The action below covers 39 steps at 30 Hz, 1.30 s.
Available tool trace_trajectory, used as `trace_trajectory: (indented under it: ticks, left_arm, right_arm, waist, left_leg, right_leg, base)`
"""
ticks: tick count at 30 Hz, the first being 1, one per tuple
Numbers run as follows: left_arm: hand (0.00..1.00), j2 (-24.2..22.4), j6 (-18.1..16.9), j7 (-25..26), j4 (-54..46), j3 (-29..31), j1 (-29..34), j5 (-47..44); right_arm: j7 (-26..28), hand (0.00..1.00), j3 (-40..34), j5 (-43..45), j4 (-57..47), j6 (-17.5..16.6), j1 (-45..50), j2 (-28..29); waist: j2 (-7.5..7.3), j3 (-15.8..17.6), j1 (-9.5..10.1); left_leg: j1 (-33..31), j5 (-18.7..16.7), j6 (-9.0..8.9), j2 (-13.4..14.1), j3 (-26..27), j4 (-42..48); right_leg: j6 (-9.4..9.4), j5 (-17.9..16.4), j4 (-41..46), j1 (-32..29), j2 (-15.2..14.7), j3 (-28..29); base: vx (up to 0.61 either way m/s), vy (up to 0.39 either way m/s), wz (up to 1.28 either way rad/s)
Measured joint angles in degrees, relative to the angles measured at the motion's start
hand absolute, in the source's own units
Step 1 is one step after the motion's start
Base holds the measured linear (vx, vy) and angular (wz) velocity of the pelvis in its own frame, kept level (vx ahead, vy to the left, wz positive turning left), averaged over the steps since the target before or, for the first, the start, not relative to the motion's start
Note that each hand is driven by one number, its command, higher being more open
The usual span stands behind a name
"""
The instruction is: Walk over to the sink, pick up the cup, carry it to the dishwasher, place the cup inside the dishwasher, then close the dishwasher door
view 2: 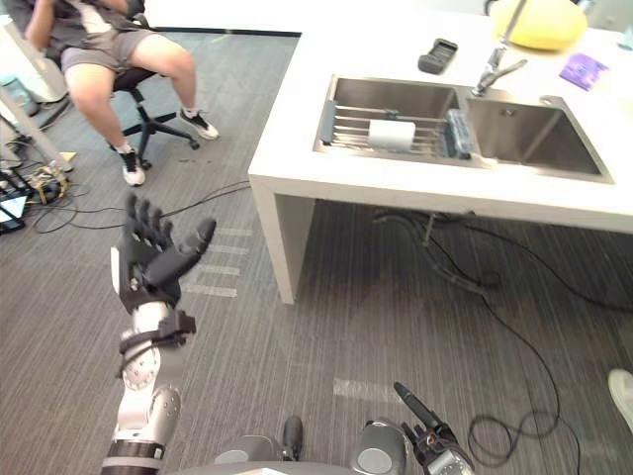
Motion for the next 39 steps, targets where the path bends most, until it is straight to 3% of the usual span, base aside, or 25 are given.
trace_trajectory:
  ticks: [2, 4, 5, 11, 15, 21, 24, 25, 26, 27, 28, 29, 31, 34, 35, 36, 37, 39]
  left_arm:
    - [1.00, 0.74, -0.60, -0.02, -3.03, 0.03, -0.41, -0.24]
    - [1.00, 1.55, -2.92, -0.02, -9.27, 1.49, -0.26, -0.83]
    - [1.00, 1.58, -0.74, -0.90, -11.58, 1.17, -8.60, -2.90]
    - [1.00, 1.53, -0.68, -0.88, -11.58, 0.13, -8.60, -2.96]
    - [1.00, 1.43, 3.18, -1.19, -11.15, -5.12, -8.59, -4.09]
    - [1.00, -0.81, 11.40, -2.62, -4.81, -13.39, -9.05, -8.67]
    - [1.00, -2.28, 13.40, -2.40, 0.07, -16.10, -10.39, -9.09]
    - [1.00, -2.43, 13.57, -2.31, 2.31, -16.85, -11.10, -9.05]
    - [1.00, -3.14, 14.28, -1.92, 3.80, -17.32, -11.37, -9.05]
    - [1.00, -3.63, 14.53, -1.54, 3.92, -17.32, -11.37, -9.04]
    - [1.00, -4.29, 14.55, -0.88, 3.92, -17.00, -11.47, -8.96]
    - [1.00, -4.47, 14.48, -0.70, 3.88, -16.78, -11.51, -8.94]
    - [1.00, -4.73, 14.20, -0.51, 3.15, -16.79, -11.61, -9.09]
    - [1.00, -4.31, 13.95, -0.54, 1.66, -16.47, -11.37, -8.34]
    - [1.00, -4.31, 13.94, -0.58, 0.78, -16.17, -11.17, -8.20]
    - [1.00, -4.51, 13.90, -0.73, -0.59, -15.99, -11.20, -8.18]
    - [1.00, -4.29, 13.78, -1.03, -1.21, -15.93, -11.12, -8.19]
    - [1.00, -3.61, 13.65, -1.40, -2.23, -15.78, -11.18, -8.36]
  right_arm:
    - [0.29, 1.00, -0.43, 1.19, 1.00, 0.94, 2.36, 1.59]
    - [2.56, 1.00, -2.19, 2.66, 0.32, 0.29, 5.52, 3.88]
    - [10.54, 1.00, -11.33, 0.95, 5.23, 0.38, 7.42, 6.70]
    - [10.51, 1.00, -11.25, 0.95, 5.23, 0.35, 7.42, 6.70]
    - [10.35, 1.00, -9.24, 1.17, 5.21, -0.99, 7.42, 6.64]
    - [8.01, 1.00, -2.88, 3.07, 3.72, -6.44, 7.77, 6.53]
    - [5.56, 1.00, 0.22, 2.93, 2.50, -8.06, 8.72, 5.71]
    - [4.92, 1.00, 1.23, 2.48, 2.37, -8.25, 8.73, 4.99]
    - [4.64, 1.00, 1.49, 1.27, 2.51, -8.24, 8.88, 3.58]
    - [4.62, 1.00, 1.55, 0.67, 2.47, -8.24, 8.89, 2.58]
    - [4.56, 1.00, 1.58, -0.04, 2.42, -8.22, 8.99, 0.70]
    - [4.55, 1.00, 1.55, -0.65, 2.31, -8.24, 8.85, -0.01]
    - [4.78, 1.00, 0.38, -1.38, 0.56, -8.27, 8.71, -1.68]
    - [5.96, 1.00, 0.13, -1.91, -1.53, -8.08, 7.18, -1.82]
    - [6.26, 1.00, 0.15, -1.95, -1.92, -7.89, 6.56, -1.72]
    - [6.55, 1.00, 0.04, -2.10, -2.71, -7.60, 6.45, -1.48]
    - [6.55, 1.00, -0.29, -2.21, -2.56, -7.60, 6.32, -0.92]
    - [6.14, 1.00, -1.44, -2.44, -2.13, -7.10, 5.41, 1.78]
  waist:
    - [0.49, -0.47, -0.12]
    - [-1.95, -3.74, 0.74]
    - [-2.59, -6.33, 0.08]
    - [-2.66, -6.32, 0.08]
    - [-2.75, -6.33, -0.47]
    - [-1.69, -6.32, -4.11]
    - [-0.07, -7.15, -5.84]
    - [-0.13, -7.51, -6.30]
    - [0.43, -7.21, -6.72]
    - [1.16, -6.71, -6.81]
    - [2.18, -5.54, -6.59]
    - [1.92, -4.85, -6.23]
    - [3.06, -4.31, -4.88]
    - [2.54, -3.97, -2.94]
    - [2.60, -4.00, -3.00]
    - [3.39, -4.50, -3.16]
    - [2.93, -4.83, -3.17]
    - [0.65, -5.39, -3.09]
  left_leg:
    - [0.74, -4.03, -1.38, 1.36, -0.44, 3.88]
    - [0.74, -10.54, -4.20, 1.93, 0.09, 8.97]
    - [3.85, -12.57, -7.52, 7.96, 5.09, 6.40]
    - [4.10, -12.58, -7.50, 7.96, 5.39, 6.32]
    - [5.43, -12.83, -7.13, 7.80, 7.05, 6.10]
    - [7.09, -14.10, -6.13, 8.45, 10.02, 3.76]
    - [6.77, -15.21, -6.54, 10.62, 10.24, 3.80]
    - [3.81, -14.67, -7.69, 11.35, 12.53, 11.41]
    - [-1.59, -13.60, -6.86, 12.85, 15.40, 23.81]
    - [-3.42, -12.03, -5.71, 13.86, 16.03, 29.23]
    - [-6.79, -6.06, -4.96, 15.31, 15.49, 39.64]
    - [-8.69, -5.38, -4.78, 15.74, 14.93, 44.28]
    - [-14.79, -11.28, -5.43, 13.72, 13.83, 51.01]
    - [-18.36, -12.24, -5.55, 10.63, 17.06, 38.69]
    - [-18.16, -9.34, -5.14, 10.37, 19.39, 32.25]
    - [-17.70, -0.71, -3.45, 10.40, 21.23, 23.72]
    - [-16.61, -2.91, -1.84, 10.50, 22.10, 23.14]
    - [-13.62, -3.52, -1.21, 7.23, 22.40, 16.70]
  right_leg:
    - [-0.41, 3.95, -2.10, -0.03, 0.31, 0.82]
    - [-2.43, 13.29, -2.43, 0.35, 0.37, 0.62]
    - [-1.08, 9.84, -6.84, 4.31, 7.31, -0.92]
    - [-1.07, 9.85, -6.83, 4.32, 7.34, -0.66]
    - [-0.87, 10.08, -6.82, 4.65, 7.46, 0.67]
    - [-0.29, 8.51, -5.34, 3.79, 7.31, 1.38]
    - [-0.81, 4.47, -1.48, 1.77, 8.20, -0.50]
    - [-1.19, 2.97, -0.75, 1.89, 7.97, -1.17]
    - [-1.40, 2.41, -0.29, 2.94, 7.61, -1.96]
    - [-1.54, 2.13, -0.40, 4.09, 7.71, -2.47]
    - [-1.94, 1.16, -2.14, 7.86, 8.16, -2.75]
    - [-1.92, 0.61, -3.35, 9.90, 8.06, -2.35]
    - [-2.23, -0.11, -7.48, 15.93, 8.61, -1.61]
    - [-1.87, 0.04, -10.71, 21.19, 8.73, -0.57]
    - [-0.90, -0.49, -10.53, 22.02, 9.05, -0.58]
    - [1.12, -1.94, -10.39, 23.07, 10.22, -0.54]
    - [1.47, -3.00, -10.38, 23.60, 10.27, -0.52]
    - [2.03, -3.67, -9.92, 23.24, 7.76, -0.58]
  base:
    - [0.30, -0.220, 0.73]
    - [0.26, -0.260, 0.27]
    - [0.15, -0.159, -0.02]
    - [0.00, 0.000, -0.03]
    - [-0.01, 0.020, -0.18]
    - [0.01, 0.013, -0.11]
    - [0.18, -0.053, 0.00]
    - [0.28, -0.085, 0.16]
    - [0.30, -0.100, 0.17]
    - [0.31, -0.160, 0.08]
    - [0.27, -0.126, -0.05]
    - [0.42, -0.122, -0.14]
    - [0.37, -0.068, -0.30]
    - [0.33, -0.011, -0.45]
    - [0.31, 0.053, -0.28]
    - [0.24, 0.058, -0.19]
    - [0.37, 0.124, -0.04]
    - [0.31, 0.100, 0.06]
